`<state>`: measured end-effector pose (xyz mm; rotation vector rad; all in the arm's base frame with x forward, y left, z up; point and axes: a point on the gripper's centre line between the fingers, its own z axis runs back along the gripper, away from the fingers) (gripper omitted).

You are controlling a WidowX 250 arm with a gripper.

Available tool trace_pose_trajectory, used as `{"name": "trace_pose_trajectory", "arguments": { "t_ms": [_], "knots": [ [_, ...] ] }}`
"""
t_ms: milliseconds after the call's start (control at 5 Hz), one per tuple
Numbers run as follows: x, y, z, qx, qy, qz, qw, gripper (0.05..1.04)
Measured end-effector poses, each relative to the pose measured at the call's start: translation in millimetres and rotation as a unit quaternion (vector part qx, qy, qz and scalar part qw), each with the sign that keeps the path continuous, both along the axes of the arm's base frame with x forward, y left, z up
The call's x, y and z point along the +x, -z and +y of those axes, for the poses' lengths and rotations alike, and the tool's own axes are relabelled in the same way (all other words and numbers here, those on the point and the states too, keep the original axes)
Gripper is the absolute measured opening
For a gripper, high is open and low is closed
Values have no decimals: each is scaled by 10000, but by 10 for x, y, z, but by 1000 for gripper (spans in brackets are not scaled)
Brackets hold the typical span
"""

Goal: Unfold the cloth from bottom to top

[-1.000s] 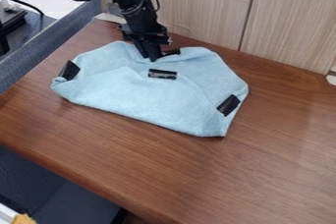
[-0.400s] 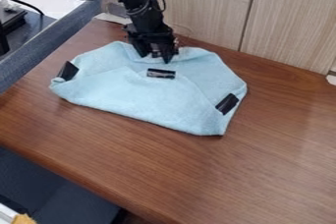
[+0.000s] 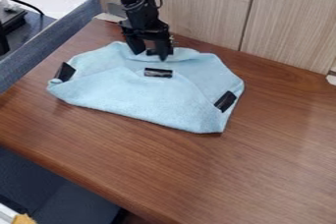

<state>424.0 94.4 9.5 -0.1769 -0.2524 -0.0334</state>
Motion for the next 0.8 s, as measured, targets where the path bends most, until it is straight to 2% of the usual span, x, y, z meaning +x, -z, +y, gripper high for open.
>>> {"name": "trace_pose_trajectory", "arguments": {
  "t_ms": [200, 400, 600, 800],
  "knots": [
    [2, -421, 74, 87, -144, -415, 9990, 1001],
    [-100, -731, 160, 29, -211, -575, 9981, 1001],
    [-226, -896, 172, 80, -231, -738, 9970, 1001],
    [-228, -924, 179, 102, -219, -777, 9967, 1001]
  ]
}}
